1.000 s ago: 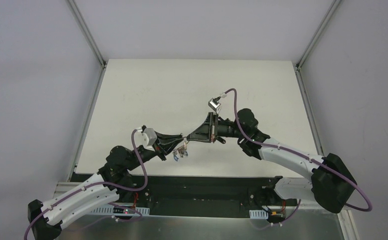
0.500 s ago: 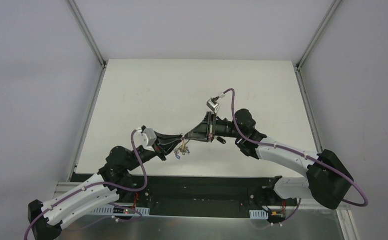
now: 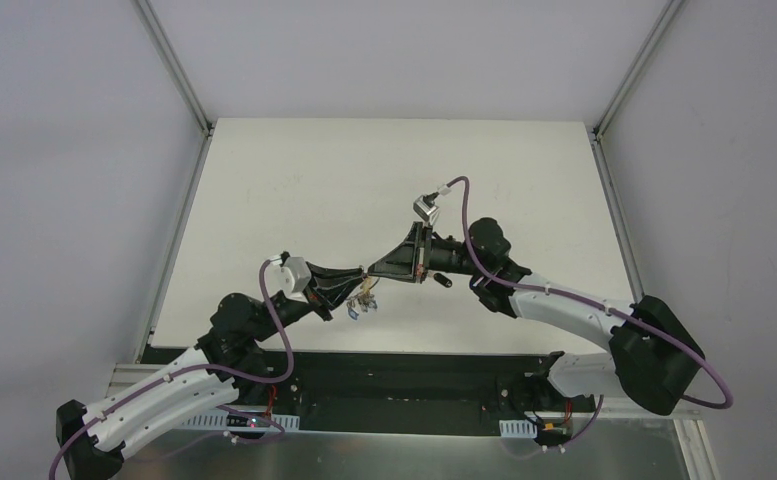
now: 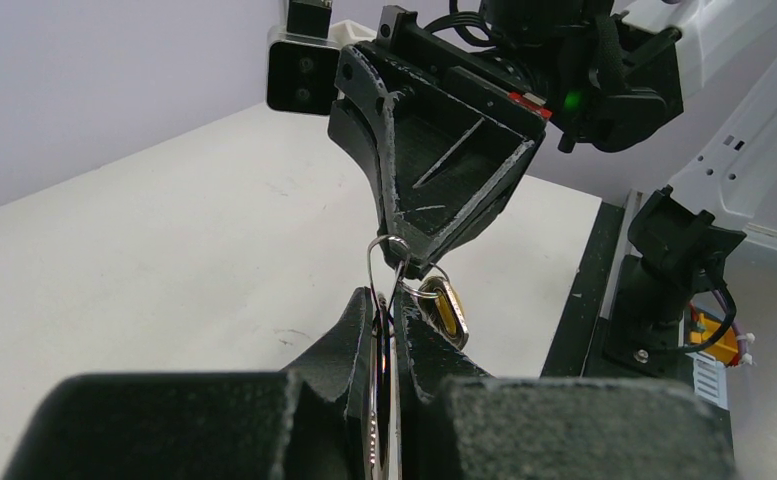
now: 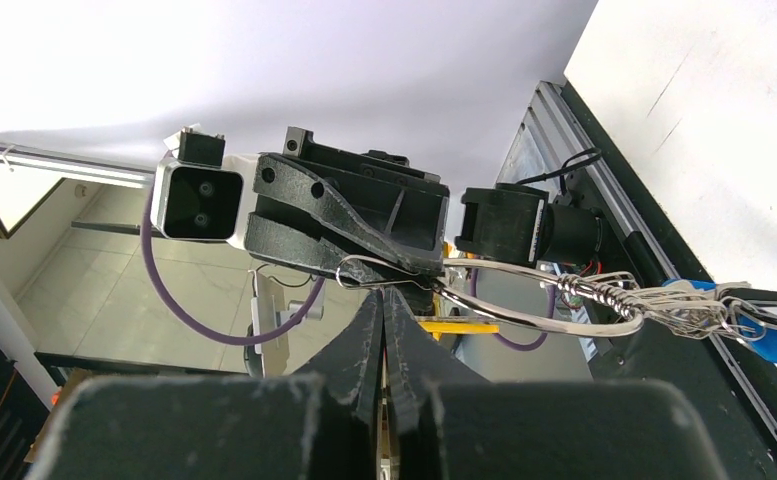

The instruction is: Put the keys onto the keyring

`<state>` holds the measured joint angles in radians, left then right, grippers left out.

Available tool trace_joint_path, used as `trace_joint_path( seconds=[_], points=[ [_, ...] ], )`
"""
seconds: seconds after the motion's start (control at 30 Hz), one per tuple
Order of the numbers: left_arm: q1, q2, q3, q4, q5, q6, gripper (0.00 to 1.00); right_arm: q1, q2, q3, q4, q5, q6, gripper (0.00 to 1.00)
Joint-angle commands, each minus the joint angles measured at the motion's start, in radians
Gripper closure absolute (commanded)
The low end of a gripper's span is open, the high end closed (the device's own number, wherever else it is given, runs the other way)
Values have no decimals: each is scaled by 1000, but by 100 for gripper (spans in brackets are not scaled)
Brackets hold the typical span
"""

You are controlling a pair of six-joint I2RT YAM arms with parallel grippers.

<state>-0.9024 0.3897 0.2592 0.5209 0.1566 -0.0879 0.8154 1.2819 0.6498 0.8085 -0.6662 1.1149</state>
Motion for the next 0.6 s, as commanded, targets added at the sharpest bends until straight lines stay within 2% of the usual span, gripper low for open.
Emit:
trace_joint_path(
  seconds=[0.0,0.57],
  points=[
    [1,-9,-5,103,42,4,100,5,15,-6,102,18,25,100],
    [1,13,-4,108,20,6,100,11,19,-40,179,113,56,100]
  ],
)
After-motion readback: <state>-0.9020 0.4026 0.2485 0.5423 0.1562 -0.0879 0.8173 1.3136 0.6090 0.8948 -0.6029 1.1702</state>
